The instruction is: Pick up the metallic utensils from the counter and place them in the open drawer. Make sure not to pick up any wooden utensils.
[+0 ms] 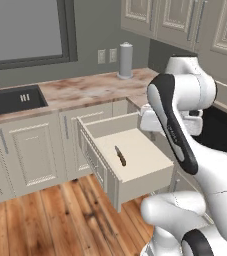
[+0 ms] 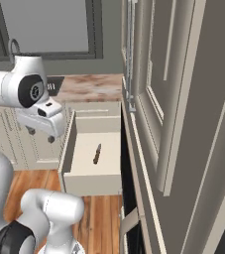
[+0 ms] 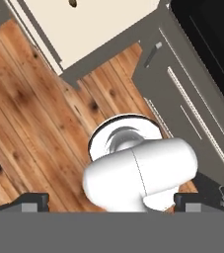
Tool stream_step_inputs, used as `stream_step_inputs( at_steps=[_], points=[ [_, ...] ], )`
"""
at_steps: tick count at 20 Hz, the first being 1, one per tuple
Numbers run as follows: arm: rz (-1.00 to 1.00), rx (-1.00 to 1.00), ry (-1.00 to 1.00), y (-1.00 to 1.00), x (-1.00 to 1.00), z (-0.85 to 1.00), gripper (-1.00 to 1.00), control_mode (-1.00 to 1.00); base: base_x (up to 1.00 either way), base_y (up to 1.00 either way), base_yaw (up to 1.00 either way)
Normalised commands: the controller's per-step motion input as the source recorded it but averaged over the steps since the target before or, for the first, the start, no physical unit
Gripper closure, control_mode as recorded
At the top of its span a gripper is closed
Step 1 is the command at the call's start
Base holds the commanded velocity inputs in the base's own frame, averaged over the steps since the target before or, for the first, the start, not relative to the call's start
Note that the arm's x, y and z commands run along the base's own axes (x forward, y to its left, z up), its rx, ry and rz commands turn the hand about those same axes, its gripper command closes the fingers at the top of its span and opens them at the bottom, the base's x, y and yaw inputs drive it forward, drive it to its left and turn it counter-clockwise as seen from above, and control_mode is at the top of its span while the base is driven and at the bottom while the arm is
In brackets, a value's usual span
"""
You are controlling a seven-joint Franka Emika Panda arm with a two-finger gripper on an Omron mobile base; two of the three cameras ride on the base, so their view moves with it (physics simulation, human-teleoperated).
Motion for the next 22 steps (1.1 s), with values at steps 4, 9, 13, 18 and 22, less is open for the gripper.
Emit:
stream_step_inputs(
  at_steps=[4,9,13,18,22],
  points=[
    [0.00,-0.07,-0.23,0.00,-0.02,-0.08,-1.00,-1.00,0.00,0.00,0.00],
    [0.00,-0.05,-0.34,-0.13,0.00,-0.23,-1.00,-1.00,0.00,0.00,0.00],
    [0.02,0.00,-0.34,-0.26,0.00,-0.26,-1.00,-1.00,0.00,0.00,0.00],
    [0.02,0.00,-0.23,-0.15,0.01,-0.12,-1.00,-1.00,0.00,0.00,0.00],
    [0.02,0.00,-0.06,-0.03,0.11,0.00,-1.00,-1.00,0.00,0.00,0.00]
  ],
)
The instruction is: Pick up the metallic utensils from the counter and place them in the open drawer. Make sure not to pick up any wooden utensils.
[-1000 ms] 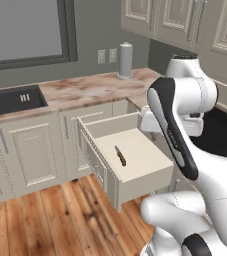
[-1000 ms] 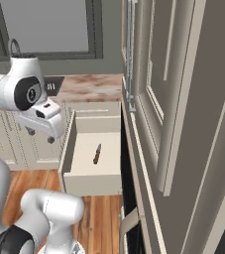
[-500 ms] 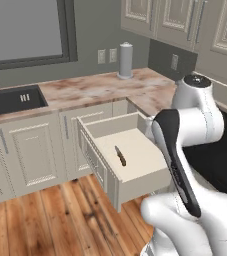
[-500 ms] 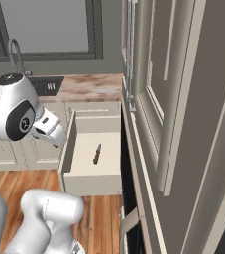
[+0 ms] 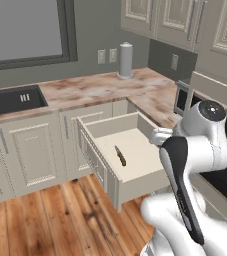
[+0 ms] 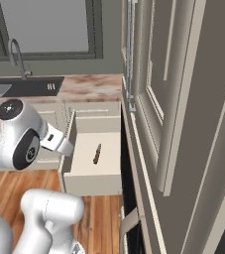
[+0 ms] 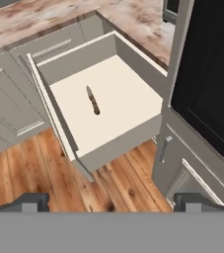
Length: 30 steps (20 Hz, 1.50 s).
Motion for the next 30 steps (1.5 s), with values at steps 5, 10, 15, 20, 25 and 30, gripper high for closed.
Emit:
stream_step_inputs(
  at_steps=[5,10,15,20,25,30],
  points=[
    [0.05,0.00,-0.07,-0.05,0.06,0.00,-1.00,-1.00,0.00,0.00,0.00],
    [0.04,0.00,0.04,0.00,0.12,0.00,-1.00,-1.00,0.00,0.00,0.00],
    [0.00,0.00,0.00,0.00,0.00,0.00,-1.00,-1.00,0.00,0.00,0.00],
    [0.00,0.00,0.00,0.00,0.00,0.00,-1.00,-1.00,0.00,0.00,0.00],
    [0.00,0.00,0.00,0.00,0.00,0.00,-1.00,1.00,-0.06,0.14,0.00],
    [0.00,0.00,0.00,0.00,0.00,0.00,-1.00,1.00,-0.40,0.33,0.00]
  ],
)
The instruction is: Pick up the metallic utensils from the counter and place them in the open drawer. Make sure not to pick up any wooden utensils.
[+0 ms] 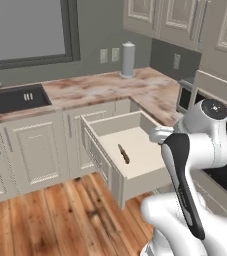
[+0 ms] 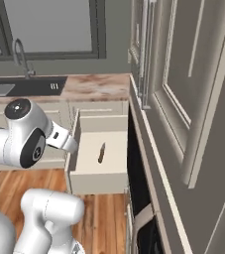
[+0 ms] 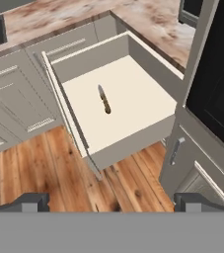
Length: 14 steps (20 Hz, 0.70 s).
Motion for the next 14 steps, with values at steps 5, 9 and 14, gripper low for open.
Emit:
stream_step_inputs(
  at_steps=[5,9,14],
  points=[
    [0.00,0.00,0.00,0.00,0.00,0.00,-1.00,1.00,-0.42,0.46,0.00],
    [0.00,0.00,0.00,0.00,0.00,0.00,-1.00,1.00,-0.42,0.43,-0.01],
    [0.00,0.00,0.00,0.00,0.00,0.00,-1.00,1.00,-0.47,0.37,-0.05]
  ],
)
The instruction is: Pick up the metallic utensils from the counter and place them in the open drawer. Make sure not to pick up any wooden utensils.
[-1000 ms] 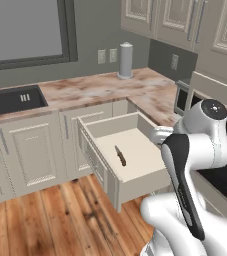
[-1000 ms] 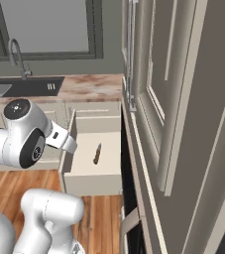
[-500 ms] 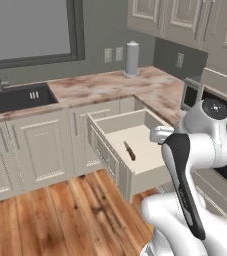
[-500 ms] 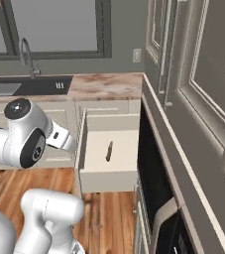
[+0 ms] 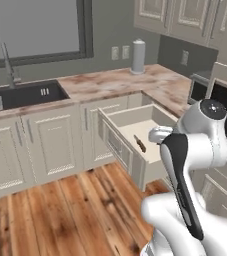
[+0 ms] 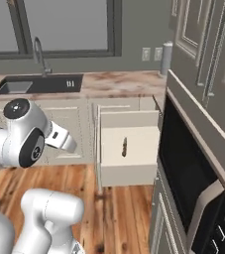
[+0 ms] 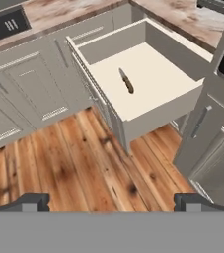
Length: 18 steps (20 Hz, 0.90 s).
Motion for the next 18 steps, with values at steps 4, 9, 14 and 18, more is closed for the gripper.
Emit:
stream_step_inputs(
  at_steps=[4,9,14,18],
  points=[
    [0.00,0.00,0.00,0.00,0.00,0.00,-1.00,1.00,-0.97,0.17,-0.08],
    [0.00,0.00,0.00,0.00,0.00,0.00,-1.00,1.00,-1.00,0.13,-0.09],
    [0.00,0.00,0.00,0.00,0.00,0.00,-1.00,1.00,-1.00,0.34,-0.12],
    [0.00,0.00,0.00,0.00,0.00,0.00,-1.00,1.00,-1.00,0.58,-0.10]
  ],
)
